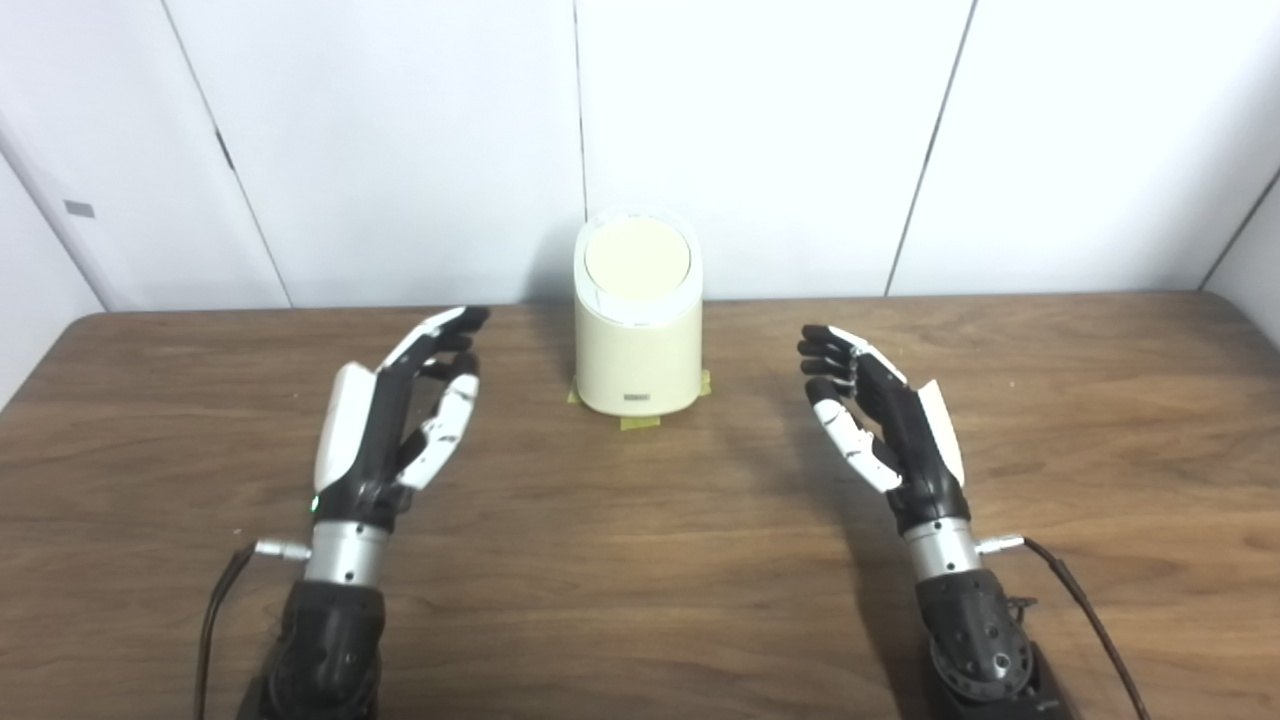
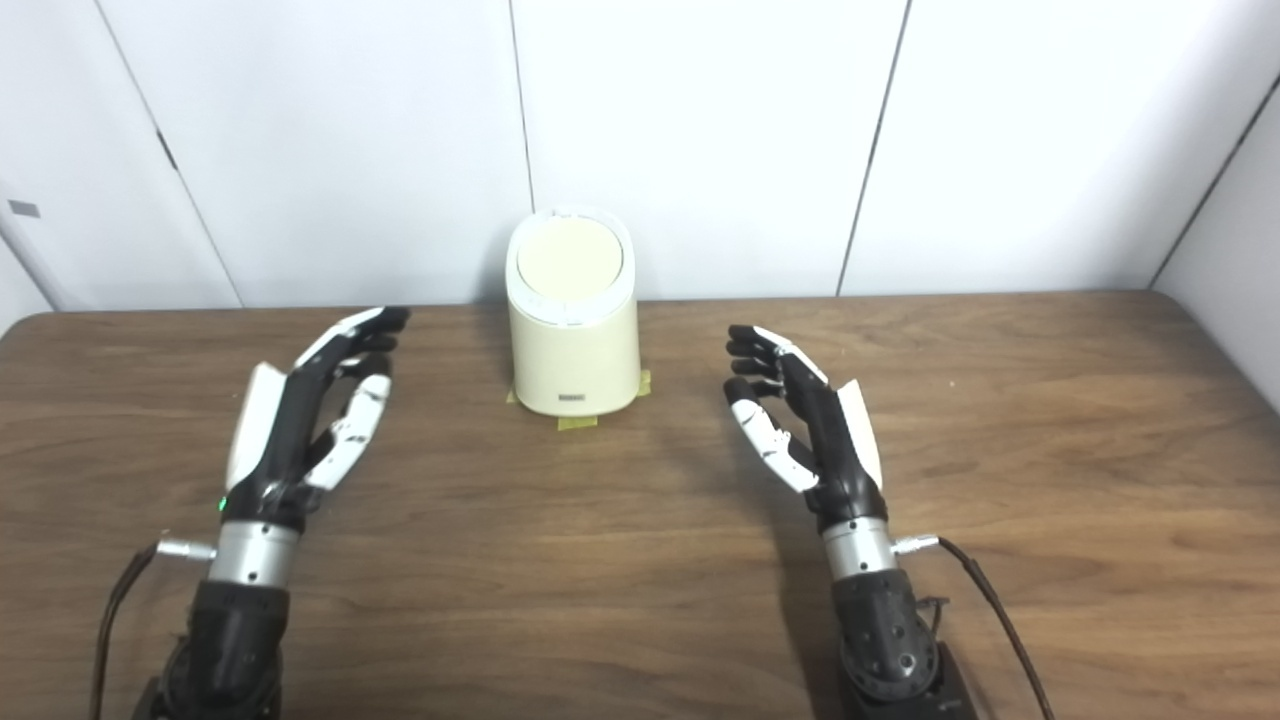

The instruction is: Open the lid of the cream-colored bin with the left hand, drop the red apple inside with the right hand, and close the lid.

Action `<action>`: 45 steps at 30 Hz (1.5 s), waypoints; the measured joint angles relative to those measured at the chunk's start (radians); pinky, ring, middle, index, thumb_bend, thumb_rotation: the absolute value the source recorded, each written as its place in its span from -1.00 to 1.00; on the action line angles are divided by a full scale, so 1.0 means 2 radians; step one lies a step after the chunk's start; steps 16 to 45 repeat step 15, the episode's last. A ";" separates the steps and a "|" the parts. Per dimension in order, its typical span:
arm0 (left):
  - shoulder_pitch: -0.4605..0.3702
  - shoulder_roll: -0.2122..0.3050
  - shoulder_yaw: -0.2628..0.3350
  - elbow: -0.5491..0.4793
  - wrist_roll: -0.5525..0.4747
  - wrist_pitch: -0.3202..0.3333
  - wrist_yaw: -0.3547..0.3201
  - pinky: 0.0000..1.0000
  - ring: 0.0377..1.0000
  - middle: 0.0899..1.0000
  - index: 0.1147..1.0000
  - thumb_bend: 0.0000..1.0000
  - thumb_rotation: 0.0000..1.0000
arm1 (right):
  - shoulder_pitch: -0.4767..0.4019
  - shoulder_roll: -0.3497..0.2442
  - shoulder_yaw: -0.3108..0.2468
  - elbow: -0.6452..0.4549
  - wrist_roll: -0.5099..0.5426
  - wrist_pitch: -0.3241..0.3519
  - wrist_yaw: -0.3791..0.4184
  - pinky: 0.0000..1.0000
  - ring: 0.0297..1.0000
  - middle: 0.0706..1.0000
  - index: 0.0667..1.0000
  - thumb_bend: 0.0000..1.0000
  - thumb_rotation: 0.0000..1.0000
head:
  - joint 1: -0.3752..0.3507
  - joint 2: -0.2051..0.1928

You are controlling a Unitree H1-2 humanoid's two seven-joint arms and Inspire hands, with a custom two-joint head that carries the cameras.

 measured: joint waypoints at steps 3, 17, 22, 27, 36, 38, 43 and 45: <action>0.002 -0.004 -0.002 0.013 -0.005 -0.023 0.013 0.36 0.56 0.56 0.53 -0.62 0.57 | 0.002 0.000 -0.003 -0.004 0.000 -0.002 -0.003 0.29 0.45 0.46 0.47 -0.55 0.42 | -0.002 0.005; 0.016 -0.022 -0.008 0.042 0.017 -0.052 0.078 0.25 0.45 0.47 0.45 -0.56 0.18 | 0.025 -0.002 -0.027 -0.030 -0.018 -0.001 -0.031 0.13 0.30 0.32 0.30 -0.43 -0.15 | 0.006 0.001; 0.016 -0.022 -0.008 0.042 0.017 -0.052 0.078 0.25 0.45 0.47 0.45 -0.56 0.18 | 0.025 -0.002 -0.027 -0.030 -0.018 -0.001 -0.031 0.13 0.30 0.32 0.30 -0.43 -0.15 | 0.006 0.001; 0.016 -0.022 -0.008 0.042 0.017 -0.052 0.078 0.25 0.45 0.47 0.45 -0.56 0.18 | 0.025 -0.002 -0.027 -0.030 -0.018 -0.001 -0.031 0.13 0.30 0.32 0.30 -0.43 -0.15 | 0.006 0.001; 0.016 -0.022 -0.008 0.042 0.017 -0.052 0.078 0.25 0.45 0.47 0.45 -0.56 0.18 | 0.025 -0.002 -0.027 -0.030 -0.018 -0.001 -0.031 0.13 0.30 0.32 0.30 -0.43 -0.15 | 0.006 0.001; 0.016 -0.022 -0.008 0.042 0.017 -0.052 0.078 0.25 0.45 0.47 0.45 -0.56 0.18 | 0.025 -0.002 -0.027 -0.030 -0.018 -0.001 -0.031 0.13 0.30 0.32 0.30 -0.43 -0.15 | 0.006 0.001; 0.016 -0.022 -0.008 0.042 0.017 -0.052 0.078 0.25 0.45 0.47 0.45 -0.56 0.18 | 0.025 -0.002 -0.027 -0.030 -0.018 -0.001 -0.031 0.13 0.30 0.32 0.30 -0.43 -0.15 | 0.006 0.001; 0.016 -0.022 -0.008 0.042 0.017 -0.052 0.078 0.25 0.45 0.47 0.45 -0.56 0.18 | 0.025 -0.002 -0.027 -0.030 -0.018 -0.001 -0.031 0.13 0.30 0.32 0.30 -0.43 -0.15 | 0.006 0.001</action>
